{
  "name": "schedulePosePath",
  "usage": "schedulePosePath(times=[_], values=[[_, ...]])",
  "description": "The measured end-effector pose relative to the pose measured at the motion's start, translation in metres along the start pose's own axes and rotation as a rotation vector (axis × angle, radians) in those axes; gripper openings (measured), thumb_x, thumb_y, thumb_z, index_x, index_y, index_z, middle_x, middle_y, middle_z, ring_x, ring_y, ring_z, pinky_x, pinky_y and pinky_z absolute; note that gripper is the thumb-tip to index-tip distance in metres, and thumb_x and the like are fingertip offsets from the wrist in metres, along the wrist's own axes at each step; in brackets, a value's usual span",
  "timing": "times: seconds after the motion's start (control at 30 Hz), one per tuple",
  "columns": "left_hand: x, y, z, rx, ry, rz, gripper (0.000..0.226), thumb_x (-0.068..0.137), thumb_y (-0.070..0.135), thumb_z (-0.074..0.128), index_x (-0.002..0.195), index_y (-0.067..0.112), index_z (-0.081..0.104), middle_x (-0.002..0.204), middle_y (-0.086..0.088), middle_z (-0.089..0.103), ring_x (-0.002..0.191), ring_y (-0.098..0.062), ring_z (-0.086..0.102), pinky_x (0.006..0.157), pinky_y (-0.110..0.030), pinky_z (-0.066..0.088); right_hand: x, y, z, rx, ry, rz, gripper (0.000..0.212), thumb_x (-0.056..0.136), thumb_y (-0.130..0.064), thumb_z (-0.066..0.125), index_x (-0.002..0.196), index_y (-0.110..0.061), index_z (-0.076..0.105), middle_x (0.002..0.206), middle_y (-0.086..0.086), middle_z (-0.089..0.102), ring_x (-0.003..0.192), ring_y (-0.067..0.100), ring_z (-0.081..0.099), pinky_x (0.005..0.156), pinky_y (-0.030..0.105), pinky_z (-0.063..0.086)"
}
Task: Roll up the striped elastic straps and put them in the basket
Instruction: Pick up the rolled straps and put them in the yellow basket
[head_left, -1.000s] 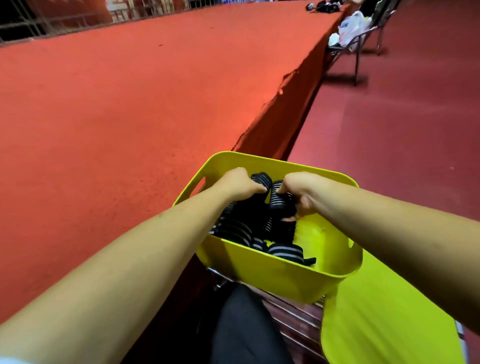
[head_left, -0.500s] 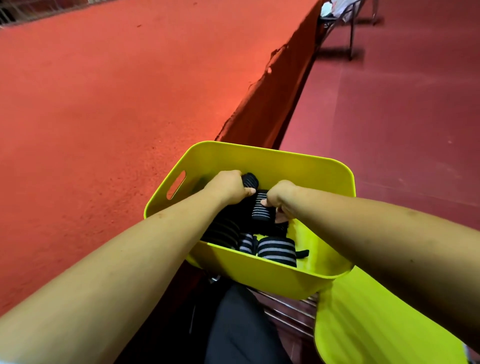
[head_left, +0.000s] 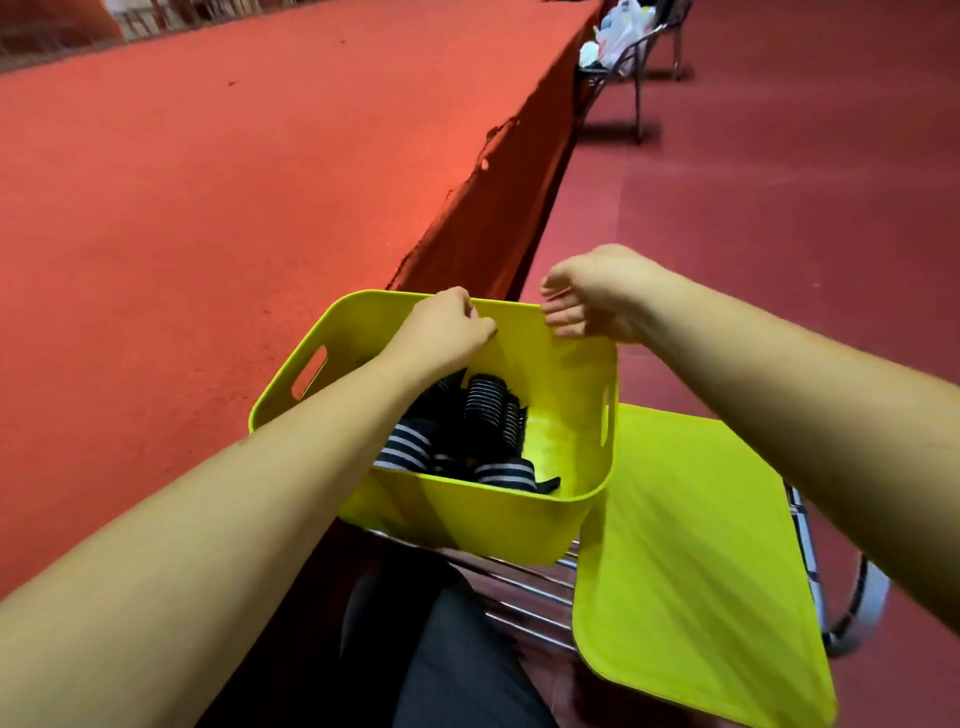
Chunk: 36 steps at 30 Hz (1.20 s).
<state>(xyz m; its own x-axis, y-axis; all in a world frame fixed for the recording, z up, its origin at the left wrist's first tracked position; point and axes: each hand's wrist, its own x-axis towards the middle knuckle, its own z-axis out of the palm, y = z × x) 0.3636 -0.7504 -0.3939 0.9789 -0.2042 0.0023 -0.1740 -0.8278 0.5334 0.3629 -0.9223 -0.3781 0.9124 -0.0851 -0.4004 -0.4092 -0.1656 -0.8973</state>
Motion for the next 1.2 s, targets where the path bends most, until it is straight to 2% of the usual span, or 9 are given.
schedulePosePath(times=[0.13, 0.3, 0.43, 0.53, 0.63, 0.73, 0.83, 0.97, 1.2], values=[[-0.028, 0.054, 0.012, -0.194, 0.025, 0.105, 0.008, 0.089, 0.024, 0.059, 0.085, 0.016, 0.057, 0.085, -0.002, 0.068, 0.071, -0.019, 0.053, 0.061, -0.030, 0.039, -0.037, 0.014, -0.053, 0.149, 0.211, -0.134, 0.018, 0.097, -0.010, 0.047, 0.080, -0.010, 0.053, 0.079, 0.009, 0.056, 0.068, 0.019, 0.058, 0.061, 0.028, 0.052], [-0.074, 0.114, 0.050, -0.361, -0.002, 0.251, 0.007, 0.086, 0.015, 0.059, 0.080, 0.016, 0.057, 0.074, 0.000, 0.066, 0.071, -0.020, 0.057, 0.067, -0.033, 0.044, -0.061, 0.091, -0.086, 0.170, 0.419, -0.017, 0.016, 0.091, -0.005, 0.048, 0.076, -0.011, 0.051, 0.070, 0.011, 0.051, 0.052, 0.019, 0.050, 0.049, 0.024, 0.044], [-0.118, 0.132, 0.099, -0.398, -0.140, 0.343, 0.014, 0.085, 0.016, 0.061, 0.077, 0.024, 0.053, 0.067, 0.006, 0.059, 0.069, -0.020, 0.056, 0.065, -0.033, 0.045, -0.074, 0.169, -0.091, -0.186, 0.517, 0.033, 0.025, 0.087, -0.023, 0.057, 0.065, -0.013, 0.049, 0.074, 0.016, 0.054, 0.065, 0.027, 0.052, 0.056, 0.032, 0.041], [-0.142, 0.120, 0.140, -0.338, -0.224, 0.219, 0.014, 0.086, 0.016, 0.060, 0.078, 0.023, 0.051, 0.072, 0.004, 0.058, 0.081, -0.027, 0.061, 0.068, -0.033, 0.043, -0.086, 0.221, -0.083, -0.528, 0.497, 0.141, 0.039, 0.077, -0.038, 0.052, 0.093, -0.003, 0.058, 0.106, 0.027, 0.061, 0.101, 0.039, 0.059, 0.075, 0.039, 0.045], [-0.159, 0.093, 0.173, -0.184, -0.287, 0.020, 0.007, 0.090, 0.020, 0.056, 0.093, 0.014, 0.056, 0.102, -0.012, 0.067, 0.104, -0.034, 0.061, 0.080, -0.034, 0.046, -0.093, 0.266, -0.072, -0.688, 0.545, 0.206, 0.048, 0.091, -0.030, 0.054, 0.128, 0.000, 0.047, 0.137, 0.028, 0.042, 0.132, 0.044, 0.038, 0.106, 0.048, 0.035], [-0.173, 0.059, 0.196, 0.107, -0.376, -0.169, 0.048, 0.095, 0.028, 0.054, 0.131, -0.002, 0.045, 0.135, -0.025, 0.049, 0.128, -0.040, 0.048, 0.103, -0.038, 0.040, -0.093, 0.289, -0.063, -0.790, 0.599, 0.153, 0.047, 0.093, -0.031, 0.050, 0.131, -0.004, 0.045, 0.151, 0.022, 0.030, 0.145, 0.037, 0.021, 0.114, 0.052, 0.023], [-0.180, 0.038, 0.207, 0.078, -0.443, -0.312, 0.055, 0.098, 0.027, 0.050, 0.135, -0.009, 0.034, 0.140, -0.029, 0.046, 0.131, -0.041, 0.046, 0.103, -0.037, 0.040, -0.091, 0.299, -0.057, -0.794, 0.644, 0.115, 0.049, 0.094, -0.031, 0.050, 0.136, -0.005, 0.042, 0.159, 0.020, 0.020, 0.149, 0.034, 0.012, 0.117, 0.051, 0.017], [-0.173, 0.042, 0.196, -0.180, -0.358, -0.374, 0.041, 0.101, 0.023, 0.048, 0.126, -0.010, 0.050, 0.133, -0.028, 0.057, 0.124, -0.038, 0.054, 0.094, -0.036, 0.041, -0.088, 0.300, -0.056, -0.748, 0.705, 0.093, 0.048, 0.097, -0.033, 0.048, 0.136, -0.005, 0.043, 0.159, 0.019, 0.021, 0.149, 0.033, 0.013, 0.118, 0.051, 0.015], [-0.172, 0.092, 0.160, -0.624, -0.264, -0.270, 0.049, 0.069, 0.031, 0.050, 0.113, 0.008, 0.053, 0.110, -0.019, 0.067, 0.103, -0.036, 0.064, 0.090, -0.049, 0.053, -0.083, 0.275, -0.067, -0.407, 0.819, 0.026, 0.045, 0.101, -0.035, 0.045, 0.129, -0.001, 0.053, 0.131, 0.027, 0.051, 0.125, 0.043, 0.045, 0.101, 0.049, 0.038]])
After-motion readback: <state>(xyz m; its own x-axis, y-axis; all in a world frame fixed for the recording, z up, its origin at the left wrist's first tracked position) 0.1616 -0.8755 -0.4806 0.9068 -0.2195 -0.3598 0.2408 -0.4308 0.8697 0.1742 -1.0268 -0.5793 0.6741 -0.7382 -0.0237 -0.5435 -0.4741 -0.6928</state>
